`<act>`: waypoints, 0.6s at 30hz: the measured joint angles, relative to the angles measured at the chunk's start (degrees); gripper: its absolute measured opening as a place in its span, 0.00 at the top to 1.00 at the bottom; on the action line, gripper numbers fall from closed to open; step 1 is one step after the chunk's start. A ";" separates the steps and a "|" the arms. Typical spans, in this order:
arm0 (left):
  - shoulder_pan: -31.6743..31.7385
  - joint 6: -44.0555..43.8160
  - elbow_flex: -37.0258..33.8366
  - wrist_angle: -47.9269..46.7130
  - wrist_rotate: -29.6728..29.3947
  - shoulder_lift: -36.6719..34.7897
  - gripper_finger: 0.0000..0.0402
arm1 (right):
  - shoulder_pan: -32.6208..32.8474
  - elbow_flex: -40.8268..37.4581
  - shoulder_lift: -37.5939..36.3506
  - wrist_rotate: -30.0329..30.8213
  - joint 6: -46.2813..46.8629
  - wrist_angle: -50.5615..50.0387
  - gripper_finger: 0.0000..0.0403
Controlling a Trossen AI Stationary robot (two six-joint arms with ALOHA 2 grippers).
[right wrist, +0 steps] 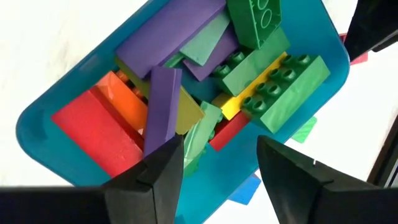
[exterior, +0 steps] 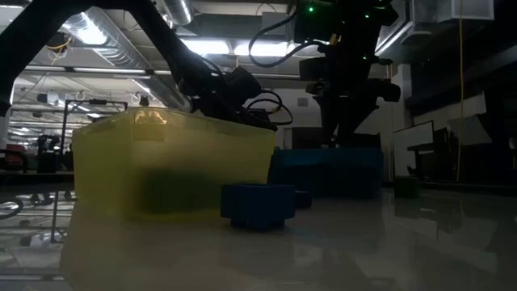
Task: Sort blocks by size
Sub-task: Put the small orange wooden block into the yellow bin
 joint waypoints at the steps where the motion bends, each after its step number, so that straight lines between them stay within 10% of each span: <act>1: 0.00 -0.35 0.00 -0.07 0.00 0.00 0.54 | 0.00 0.00 0.00 0.00 0.01 -0.02 0.50; 18: 0.00 -0.78 -0.28 -10.75 -0.44 -1.81 0.54 | 0.00 0.02 -0.02 0.00 -1.11 -1.52 0.50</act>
